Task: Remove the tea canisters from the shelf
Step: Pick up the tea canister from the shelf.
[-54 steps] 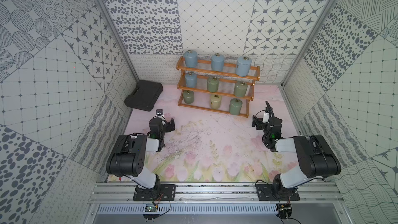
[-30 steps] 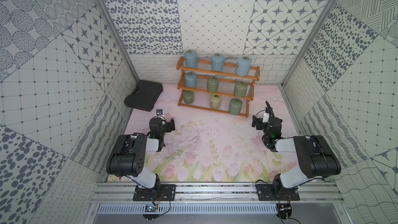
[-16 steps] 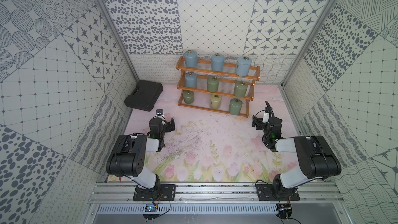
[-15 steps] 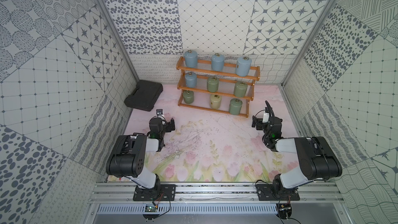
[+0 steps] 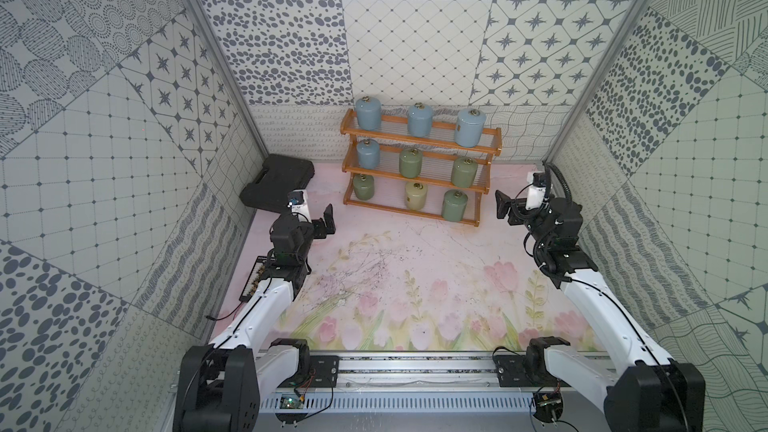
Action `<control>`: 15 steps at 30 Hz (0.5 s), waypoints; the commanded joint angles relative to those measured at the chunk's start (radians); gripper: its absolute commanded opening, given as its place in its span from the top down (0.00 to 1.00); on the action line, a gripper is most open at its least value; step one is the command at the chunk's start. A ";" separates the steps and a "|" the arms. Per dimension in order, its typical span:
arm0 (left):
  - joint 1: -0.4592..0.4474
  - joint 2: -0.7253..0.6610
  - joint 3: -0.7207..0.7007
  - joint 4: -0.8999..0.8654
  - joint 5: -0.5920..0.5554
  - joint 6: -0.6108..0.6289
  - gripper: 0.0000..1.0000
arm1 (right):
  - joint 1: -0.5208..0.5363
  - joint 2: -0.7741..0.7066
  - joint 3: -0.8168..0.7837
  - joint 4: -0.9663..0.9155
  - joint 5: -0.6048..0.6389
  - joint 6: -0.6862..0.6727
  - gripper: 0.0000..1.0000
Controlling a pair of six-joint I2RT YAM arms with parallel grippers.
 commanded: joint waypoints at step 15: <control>-0.195 -0.213 -0.096 -0.220 0.208 -0.236 0.00 | 0.101 0.292 0.677 -0.431 -0.160 -0.001 0.00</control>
